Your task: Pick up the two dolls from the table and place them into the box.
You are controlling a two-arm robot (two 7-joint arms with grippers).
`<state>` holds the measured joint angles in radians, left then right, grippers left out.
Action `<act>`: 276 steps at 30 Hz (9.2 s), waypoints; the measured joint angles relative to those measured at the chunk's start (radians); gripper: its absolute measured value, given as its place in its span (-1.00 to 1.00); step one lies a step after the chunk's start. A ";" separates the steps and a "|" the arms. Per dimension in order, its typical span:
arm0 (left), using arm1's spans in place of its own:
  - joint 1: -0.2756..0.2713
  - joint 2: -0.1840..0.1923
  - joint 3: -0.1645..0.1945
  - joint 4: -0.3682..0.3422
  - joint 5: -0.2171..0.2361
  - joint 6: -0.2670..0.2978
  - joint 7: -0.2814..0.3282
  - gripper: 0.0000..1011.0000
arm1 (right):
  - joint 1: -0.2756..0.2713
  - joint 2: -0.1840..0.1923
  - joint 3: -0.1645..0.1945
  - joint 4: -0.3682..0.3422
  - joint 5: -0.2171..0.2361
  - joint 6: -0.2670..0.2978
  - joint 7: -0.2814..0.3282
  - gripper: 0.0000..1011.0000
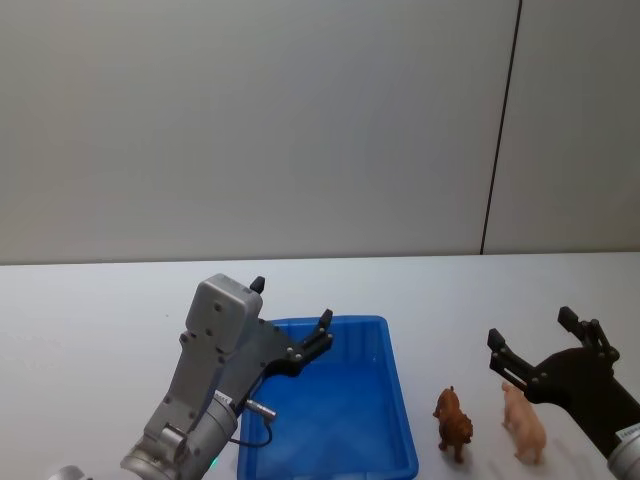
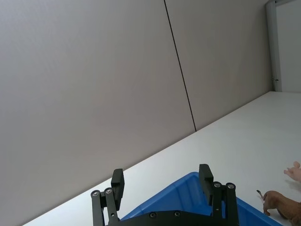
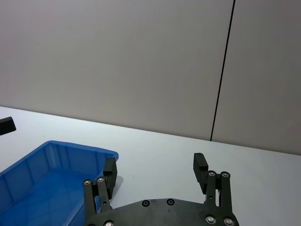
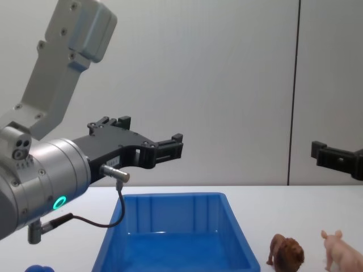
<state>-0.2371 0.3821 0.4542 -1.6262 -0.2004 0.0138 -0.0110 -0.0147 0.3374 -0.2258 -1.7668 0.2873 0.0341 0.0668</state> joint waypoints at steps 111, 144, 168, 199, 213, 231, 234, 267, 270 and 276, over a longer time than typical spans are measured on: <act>0.000 0.000 0.000 0.000 0.000 0.000 0.000 0.98 | 0.079 -0.021 0.001 0.204 -0.003 0.162 0.108 -0.26; 0.000 0.000 0.000 0.000 0.000 0.000 0.000 0.98 | 0.264 -0.163 -0.114 0.244 -0.112 0.295 0.382 0.24; 0.000 0.000 0.000 0.000 0.000 0.000 0.000 0.98 | 0.196 -0.088 -0.074 0.176 -0.077 0.259 0.312 0.98; 0.000 0.000 0.000 0.000 0.000 0.000 0.000 0.98 | 0.135 -0.026 -0.045 0.211 -0.025 0.305 0.271 0.91; 0.000 0.000 0.000 0.000 0.000 0.000 0.000 0.98 | 0.167 -0.051 -0.057 0.278 -0.032 0.296 0.276 0.19; 0.000 0.000 0.000 0.000 0.000 0.000 0.000 0.98 | 0.163 -0.052 -0.060 0.232 -0.056 0.204 0.234 -0.17; 0.000 0.000 0.000 0.000 0.000 0.000 0.000 0.98 | 0.163 -0.051 -0.060 0.205 -0.059 0.188 0.236 -0.17; 0.000 0.000 0.000 0.000 0.000 0.000 0.000 0.98 | 0.267 -0.145 -0.112 0.208 -0.026 0.294 0.345 0.81; 0.000 0.000 0.000 0.000 0.000 0.000 0.000 0.98 | 0.260 -0.133 -0.103 0.198 -0.015 0.295 0.343 0.93; 0.000 0.000 0.000 0.000 0.000 0.000 0.000 0.98 | 0.227 -0.089 -0.077 0.169 0.004 0.267 0.343 0.98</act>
<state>-0.2372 0.3821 0.4542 -1.6262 -0.2004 0.0139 -0.0109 0.2121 0.2486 -0.3032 -1.5975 0.2916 0.3013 0.4094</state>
